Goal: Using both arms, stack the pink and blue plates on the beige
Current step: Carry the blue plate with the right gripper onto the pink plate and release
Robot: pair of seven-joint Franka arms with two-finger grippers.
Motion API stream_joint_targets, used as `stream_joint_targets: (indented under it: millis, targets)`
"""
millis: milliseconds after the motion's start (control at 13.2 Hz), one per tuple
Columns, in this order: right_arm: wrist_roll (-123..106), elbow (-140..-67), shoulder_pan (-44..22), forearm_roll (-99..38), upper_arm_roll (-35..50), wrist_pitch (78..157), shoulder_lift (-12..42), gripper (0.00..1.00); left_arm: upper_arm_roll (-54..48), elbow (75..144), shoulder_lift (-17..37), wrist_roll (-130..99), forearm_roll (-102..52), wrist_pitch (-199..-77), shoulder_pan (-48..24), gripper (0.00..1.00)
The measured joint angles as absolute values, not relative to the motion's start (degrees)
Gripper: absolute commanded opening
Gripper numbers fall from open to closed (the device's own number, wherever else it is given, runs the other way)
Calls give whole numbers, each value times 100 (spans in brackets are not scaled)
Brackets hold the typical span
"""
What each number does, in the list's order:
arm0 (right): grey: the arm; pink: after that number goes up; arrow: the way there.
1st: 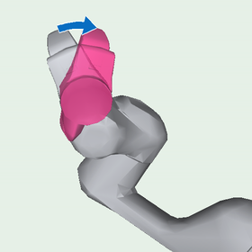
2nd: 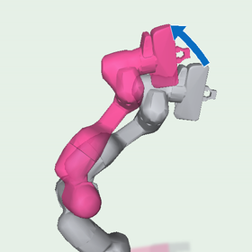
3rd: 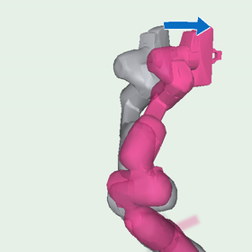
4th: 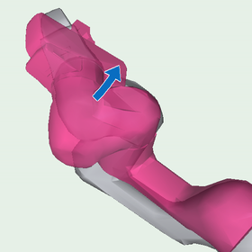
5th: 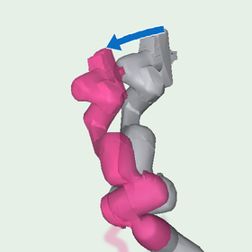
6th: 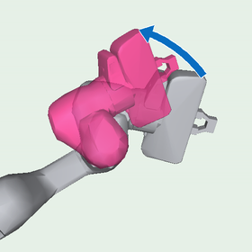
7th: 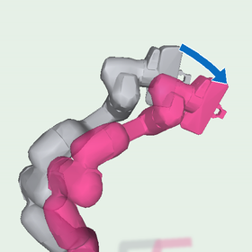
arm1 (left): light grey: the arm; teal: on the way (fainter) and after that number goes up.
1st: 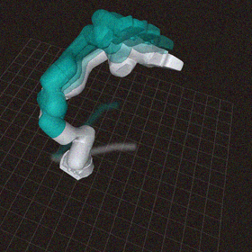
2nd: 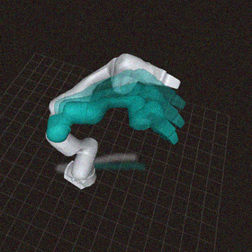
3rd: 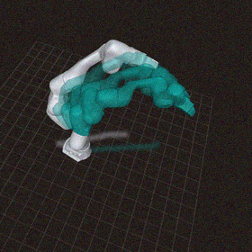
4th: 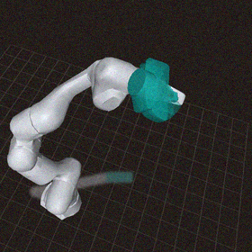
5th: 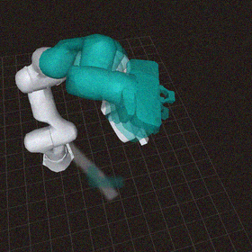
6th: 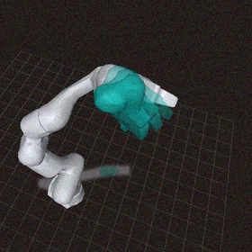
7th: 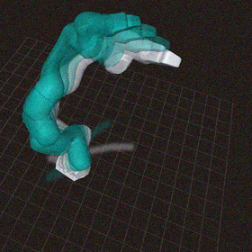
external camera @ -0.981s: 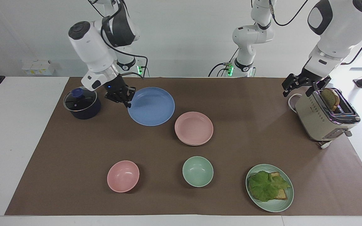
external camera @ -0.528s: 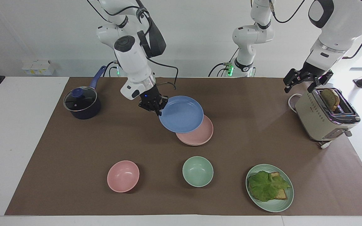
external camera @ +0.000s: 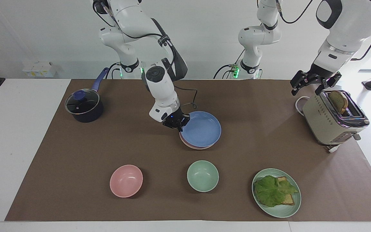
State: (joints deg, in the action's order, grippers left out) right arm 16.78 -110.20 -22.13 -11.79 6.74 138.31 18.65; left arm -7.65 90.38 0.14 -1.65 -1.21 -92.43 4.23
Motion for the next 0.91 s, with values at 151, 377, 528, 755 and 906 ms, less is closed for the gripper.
stream_joint_targets:
  millis: [151,377,528,755,906]
  targets:
    - [1678,-11036,-2227,-1179,671,13859,1901,0,-760,9038,14,-165,-121,-9243,423,100]
    - [1678,-11043,-2225,-1106,658,13859,1901,0,-762,9039,14,-165,-121,-9243,423,100]
    - [1678,-11054,-2212,-987,642,13859,1901,0,-762,9039,14,-165,-121,-9243,423,100]
    - [1678,-11078,-2212,-980,634,13859,1900,0,-725,9039,14,-165,-121,-9240,417,100]
    - [1678,-11094,-2213,-980,634,13859,1900,9,-637,9039,14,-165,-121,-9240,415,100]
